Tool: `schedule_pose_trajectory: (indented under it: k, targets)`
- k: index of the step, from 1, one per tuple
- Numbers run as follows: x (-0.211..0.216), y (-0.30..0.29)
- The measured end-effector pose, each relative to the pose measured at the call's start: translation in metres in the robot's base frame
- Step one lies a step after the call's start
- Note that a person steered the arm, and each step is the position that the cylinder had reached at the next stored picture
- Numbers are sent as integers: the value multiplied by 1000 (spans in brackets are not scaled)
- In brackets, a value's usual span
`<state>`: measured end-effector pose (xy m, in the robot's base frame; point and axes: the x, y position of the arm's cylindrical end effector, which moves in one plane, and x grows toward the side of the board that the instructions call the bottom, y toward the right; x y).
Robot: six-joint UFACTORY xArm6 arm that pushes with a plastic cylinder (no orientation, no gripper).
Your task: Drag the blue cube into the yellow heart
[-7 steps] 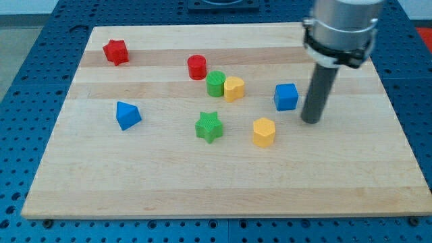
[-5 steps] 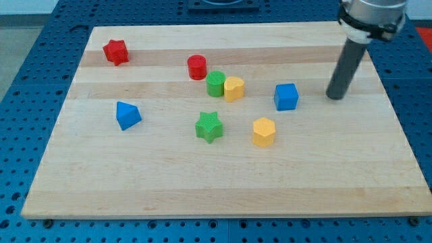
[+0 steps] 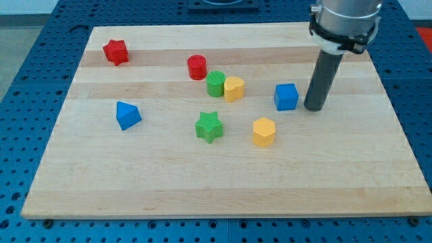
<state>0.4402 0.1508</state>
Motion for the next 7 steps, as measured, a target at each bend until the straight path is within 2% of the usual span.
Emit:
schedule_pose_trajectory:
  k: [1,2,3,4,6,7]
  targets:
    - [1,-20]
    - [-1,-11]
    - [-3,22]
    - [-17,18]
    - [-25,-70]
    - [-25,-85]
